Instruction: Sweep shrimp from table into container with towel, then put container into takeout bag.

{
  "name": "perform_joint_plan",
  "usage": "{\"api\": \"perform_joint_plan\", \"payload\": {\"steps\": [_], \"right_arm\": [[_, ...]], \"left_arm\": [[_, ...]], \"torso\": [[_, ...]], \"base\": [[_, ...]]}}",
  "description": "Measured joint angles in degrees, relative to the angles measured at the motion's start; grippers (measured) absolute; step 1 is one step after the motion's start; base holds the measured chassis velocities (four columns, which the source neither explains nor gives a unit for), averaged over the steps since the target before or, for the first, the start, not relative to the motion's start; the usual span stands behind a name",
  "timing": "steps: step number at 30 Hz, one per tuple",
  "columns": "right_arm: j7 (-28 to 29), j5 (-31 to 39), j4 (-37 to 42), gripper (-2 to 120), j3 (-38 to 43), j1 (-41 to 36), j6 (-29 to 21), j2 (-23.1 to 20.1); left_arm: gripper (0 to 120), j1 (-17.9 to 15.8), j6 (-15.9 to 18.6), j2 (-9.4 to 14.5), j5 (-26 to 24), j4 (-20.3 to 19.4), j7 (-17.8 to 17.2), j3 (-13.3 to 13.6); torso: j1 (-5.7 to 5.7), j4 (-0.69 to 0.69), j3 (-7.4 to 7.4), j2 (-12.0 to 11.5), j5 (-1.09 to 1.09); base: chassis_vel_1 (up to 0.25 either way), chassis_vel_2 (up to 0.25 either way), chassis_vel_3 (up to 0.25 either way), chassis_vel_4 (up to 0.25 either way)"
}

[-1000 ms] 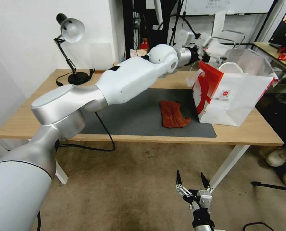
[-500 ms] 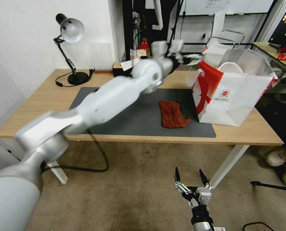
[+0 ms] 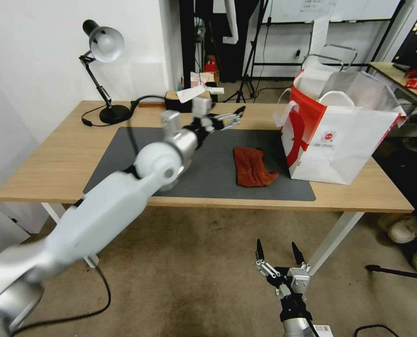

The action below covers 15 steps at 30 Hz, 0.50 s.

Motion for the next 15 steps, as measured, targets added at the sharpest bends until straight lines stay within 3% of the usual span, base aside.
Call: {"api": "perform_joint_plan", "payload": {"steps": [3, 4, 7, 8, 11, 12, 15], "right_arm": [[0.0, -0.5, 1.6, 100, 0.3, -0.5, -0.1, -0.1], [0.0, -0.5, 1.6, 100, 0.3, -0.5, -0.1, -0.1], [-0.3, -1.8, 3.5, 100, 1.0, -2.2, 0.4, 0.2], [-0.3, -1.8, 3.5, 100, 1.0, -2.2, 0.4, 0.2], [-0.5, -3.4, 5.0, 100, 1.4, -3.3, 1.0, 0.4], [-0.5, -3.4, 5.0, 100, 1.4, -3.3, 1.0, 0.4], [-0.5, -3.9, 5.1, 100, 2.1, -2.9, 1.0, 0.0]], "left_arm": [[100, 10.6, -2.3, 2.0, 7.2, -5.3, 0.9, -7.0], [100, 10.6, -2.3, 2.0, 7.2, -5.3, 0.9, -7.0], [100, 20.8, -3.8, 2.6, 13.7, -9.8, 1.6, -13.8], [100, 20.8, -3.8, 2.6, 13.7, -9.8, 1.6, -13.8], [100, 33.4, -6.5, 0.5, 21.9, -12.6, 4.2, -20.0], [100, 33.4, -6.5, 0.5, 21.9, -12.6, 4.2, -20.0], [100, 42.5, -9.0, -2.3, 27.0, -13.1, 6.5, -24.3]], "torso": [[0.00, 0.00, 0.00, 0.0, 0.02], [0.00, 0.00, 0.00, 0.0, 0.02], [0.01, -0.03, 0.00, 0.0, 0.03], [0.01, -0.03, 0.00, 0.0, 0.03], [-0.01, 0.01, -0.01, 0.0, 0.02], [-0.01, 0.01, -0.01, 0.0, 0.02], [0.00, -0.02, 0.00, 0.0, 0.02]], "base": [[0.000, 0.000, 0.000, 0.000], [0.000, 0.000, 0.000, 0.000], [0.000, 0.000, 0.000, 0.000], [0.000, 0.000, 0.000, 0.000], [0.000, 0.000, 0.000, 0.000], [0.000, 0.000, 0.000, 0.000], [0.000, 0.000, 0.000, 0.000]]}}
